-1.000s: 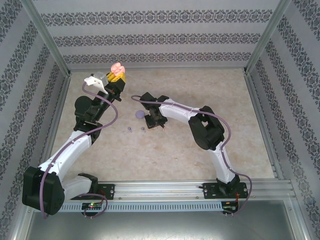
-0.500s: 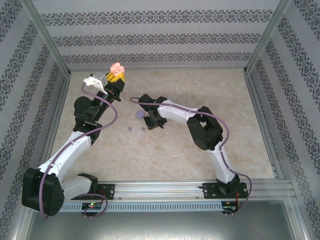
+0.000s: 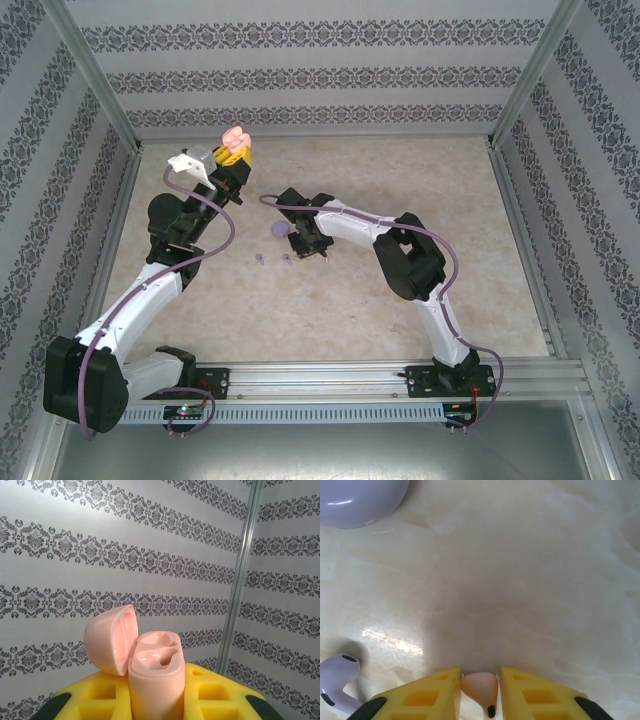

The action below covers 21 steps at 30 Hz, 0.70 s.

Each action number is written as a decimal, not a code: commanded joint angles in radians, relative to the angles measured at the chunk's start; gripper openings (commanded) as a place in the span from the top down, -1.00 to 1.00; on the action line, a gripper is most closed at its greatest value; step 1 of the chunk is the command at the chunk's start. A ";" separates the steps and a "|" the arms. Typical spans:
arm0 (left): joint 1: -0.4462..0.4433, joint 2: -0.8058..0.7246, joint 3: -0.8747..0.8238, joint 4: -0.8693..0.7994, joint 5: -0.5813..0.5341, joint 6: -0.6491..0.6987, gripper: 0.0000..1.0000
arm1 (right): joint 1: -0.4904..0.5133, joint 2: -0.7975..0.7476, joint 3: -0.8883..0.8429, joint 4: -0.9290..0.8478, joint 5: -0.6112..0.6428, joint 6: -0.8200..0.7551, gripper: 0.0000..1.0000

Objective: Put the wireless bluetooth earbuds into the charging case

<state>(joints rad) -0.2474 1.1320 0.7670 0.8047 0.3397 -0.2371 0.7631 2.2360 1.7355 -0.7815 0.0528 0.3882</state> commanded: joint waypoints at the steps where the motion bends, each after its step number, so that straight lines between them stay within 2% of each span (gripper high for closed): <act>1: -0.003 -0.025 0.004 0.006 0.028 -0.005 1.00 | -0.001 -0.012 -0.003 -0.013 -0.003 0.007 0.50; 10: -0.003 -0.019 0.013 -0.003 0.049 -0.001 1.00 | -0.020 -0.108 -0.023 0.009 0.001 0.018 0.55; 21: -0.004 -0.033 0.038 -0.042 0.076 0.025 1.00 | -0.081 -0.345 -0.104 0.056 0.026 0.030 0.59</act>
<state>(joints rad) -0.2474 1.1316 0.7689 0.7639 0.3893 -0.2344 0.7017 1.9766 1.6550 -0.7425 0.0559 0.3985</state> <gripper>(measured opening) 0.206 0.208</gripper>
